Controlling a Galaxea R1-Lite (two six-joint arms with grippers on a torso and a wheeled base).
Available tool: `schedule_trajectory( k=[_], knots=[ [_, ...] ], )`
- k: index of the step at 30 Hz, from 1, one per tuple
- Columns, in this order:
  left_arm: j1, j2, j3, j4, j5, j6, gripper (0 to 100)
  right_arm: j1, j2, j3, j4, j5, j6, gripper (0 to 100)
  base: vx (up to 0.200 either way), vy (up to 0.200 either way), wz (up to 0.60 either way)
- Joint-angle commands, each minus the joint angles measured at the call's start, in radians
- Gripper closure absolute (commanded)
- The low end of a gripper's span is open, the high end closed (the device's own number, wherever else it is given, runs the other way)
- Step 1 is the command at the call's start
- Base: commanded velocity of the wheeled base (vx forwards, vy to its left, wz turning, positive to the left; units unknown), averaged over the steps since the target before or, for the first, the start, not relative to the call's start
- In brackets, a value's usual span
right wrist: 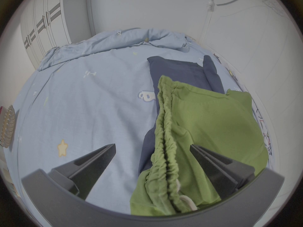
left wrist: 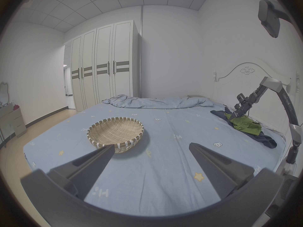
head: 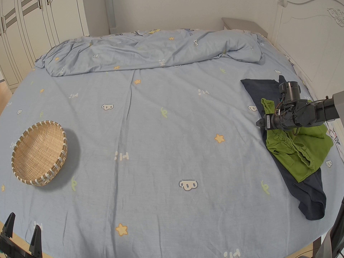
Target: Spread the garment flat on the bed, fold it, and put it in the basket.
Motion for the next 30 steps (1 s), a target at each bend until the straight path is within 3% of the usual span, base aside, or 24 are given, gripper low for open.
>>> schedule_trajectory(
  k=[1,18,19,30],
  knots=[
    [0.000,-0.016,0.018,-0.001,0.000,0.000,0,0.000,-0.064,0.009,0.006,0.001,-0.002,0,0.000,0.000,0.00],
    [0.000,-0.016,0.018,-0.001,0.000,0.000,0,0.000,-0.077,0.068,0.055,-0.057,-0.010,0,0.000,0.000,0.00],
    [0.000,-0.016,0.018,-0.001,0.000,0.000,0,-0.001,-0.075,0.068,0.057,-0.057,-0.010,100,0.000,0.000,0.00],
    [0.000,-0.016,0.018,-0.001,0.000,0.000,0,-0.001,-0.064,0.063,0.057,-0.057,-0.008,100,0.000,0.000,0.00]
  ],
)
